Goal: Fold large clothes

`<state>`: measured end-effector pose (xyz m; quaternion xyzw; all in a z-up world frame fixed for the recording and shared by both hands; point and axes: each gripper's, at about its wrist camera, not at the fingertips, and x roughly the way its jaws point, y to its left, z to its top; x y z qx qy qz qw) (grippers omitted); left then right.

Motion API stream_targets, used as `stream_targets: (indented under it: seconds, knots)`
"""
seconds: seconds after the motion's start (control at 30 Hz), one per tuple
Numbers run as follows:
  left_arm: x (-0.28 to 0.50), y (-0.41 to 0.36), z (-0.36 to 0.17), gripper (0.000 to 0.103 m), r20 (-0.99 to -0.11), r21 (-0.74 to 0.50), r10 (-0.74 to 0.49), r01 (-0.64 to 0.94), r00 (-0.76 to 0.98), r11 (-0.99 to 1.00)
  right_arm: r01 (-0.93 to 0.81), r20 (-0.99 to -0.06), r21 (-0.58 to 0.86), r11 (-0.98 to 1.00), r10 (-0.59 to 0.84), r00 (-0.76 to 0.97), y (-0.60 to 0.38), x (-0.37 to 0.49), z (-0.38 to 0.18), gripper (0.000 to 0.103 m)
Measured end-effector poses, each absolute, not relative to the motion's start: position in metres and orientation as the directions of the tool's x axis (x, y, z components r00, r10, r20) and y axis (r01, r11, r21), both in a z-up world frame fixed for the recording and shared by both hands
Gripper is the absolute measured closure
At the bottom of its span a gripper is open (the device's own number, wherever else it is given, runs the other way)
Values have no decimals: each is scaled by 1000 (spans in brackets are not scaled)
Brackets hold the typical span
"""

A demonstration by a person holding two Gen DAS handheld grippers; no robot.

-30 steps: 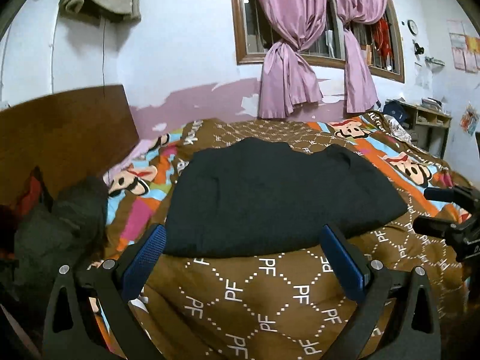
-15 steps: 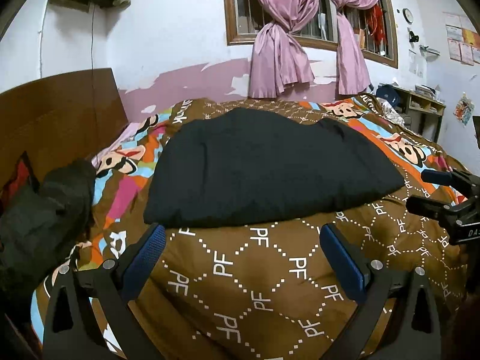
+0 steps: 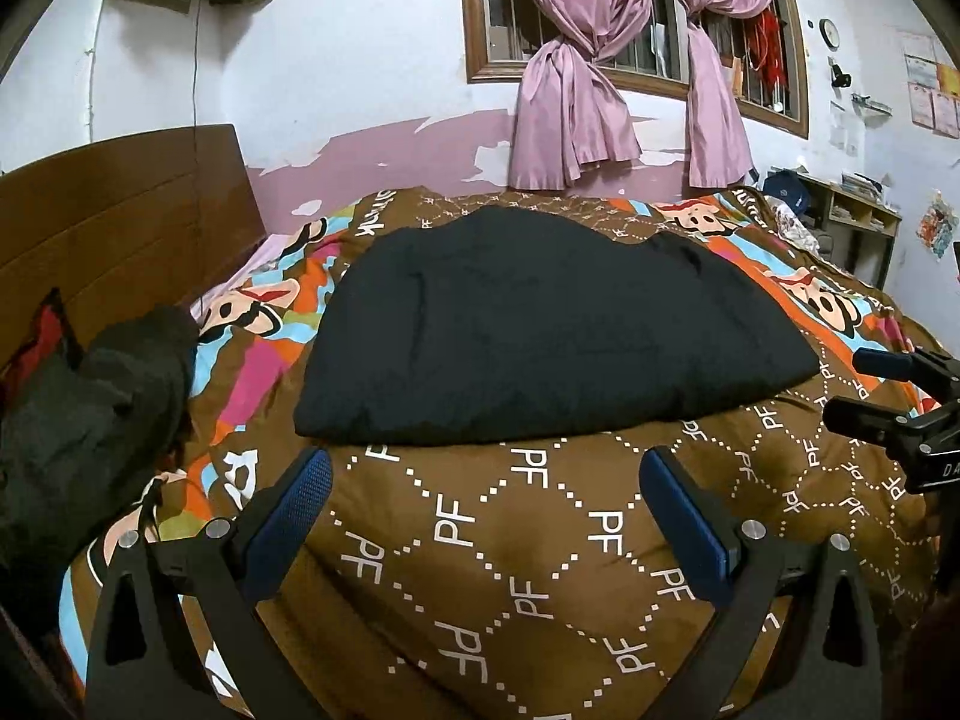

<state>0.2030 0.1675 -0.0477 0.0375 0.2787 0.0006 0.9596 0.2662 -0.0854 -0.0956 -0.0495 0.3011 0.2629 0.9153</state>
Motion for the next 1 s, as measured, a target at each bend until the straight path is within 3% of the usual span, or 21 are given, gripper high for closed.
stream_targets:
  seconds: [1.0]
  knots:
    - [202,166,-49,3,-535,78,14,33,845,996,-519,-573,60,853,455,682,-86,266,-95,0]
